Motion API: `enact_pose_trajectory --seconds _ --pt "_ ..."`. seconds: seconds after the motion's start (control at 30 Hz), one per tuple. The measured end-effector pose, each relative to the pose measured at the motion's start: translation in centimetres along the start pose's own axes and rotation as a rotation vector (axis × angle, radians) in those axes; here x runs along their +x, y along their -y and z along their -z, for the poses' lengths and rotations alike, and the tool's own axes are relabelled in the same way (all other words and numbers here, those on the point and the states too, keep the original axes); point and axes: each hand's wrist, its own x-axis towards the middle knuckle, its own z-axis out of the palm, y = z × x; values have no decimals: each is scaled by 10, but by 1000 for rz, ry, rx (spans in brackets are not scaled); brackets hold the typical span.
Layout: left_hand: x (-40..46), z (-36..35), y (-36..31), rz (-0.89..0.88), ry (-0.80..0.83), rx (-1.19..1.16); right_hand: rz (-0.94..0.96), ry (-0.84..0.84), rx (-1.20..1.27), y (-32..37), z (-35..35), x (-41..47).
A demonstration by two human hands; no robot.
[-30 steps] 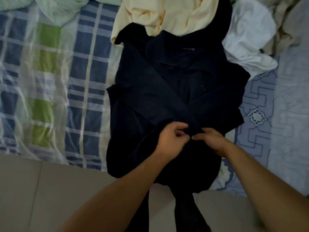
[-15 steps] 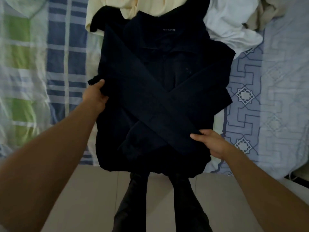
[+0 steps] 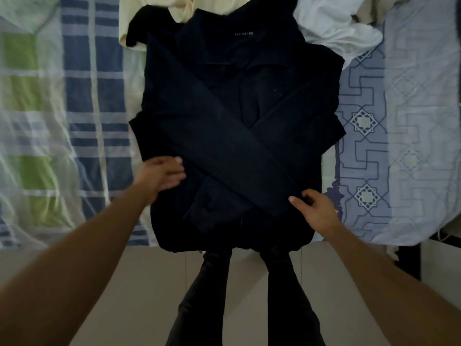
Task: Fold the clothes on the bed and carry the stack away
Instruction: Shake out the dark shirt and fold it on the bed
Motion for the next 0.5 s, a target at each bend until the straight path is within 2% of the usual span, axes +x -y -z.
enact_pose_trajectory --seconds 0.1,0.17,0.23,0.3,0.4,0.5 --pt "-22 -15 40 13 74 392 -37 54 64 -4 3 -1" --pt "-29 -18 57 -16 182 634 -54 43 120 -2 2 -2" --pt "-31 -18 64 -82 276 774 -50 -1 140 2 1 -4" --pt "-33 -16 62 -141 244 671 -56 -51 183 5 -3 -6" --pt "-33 -6 53 -190 10 314 -74 -106 278 5 -7 -11" --pt "-25 5 59 -196 -87 360 -22 -136 113 -4 -12 -12"
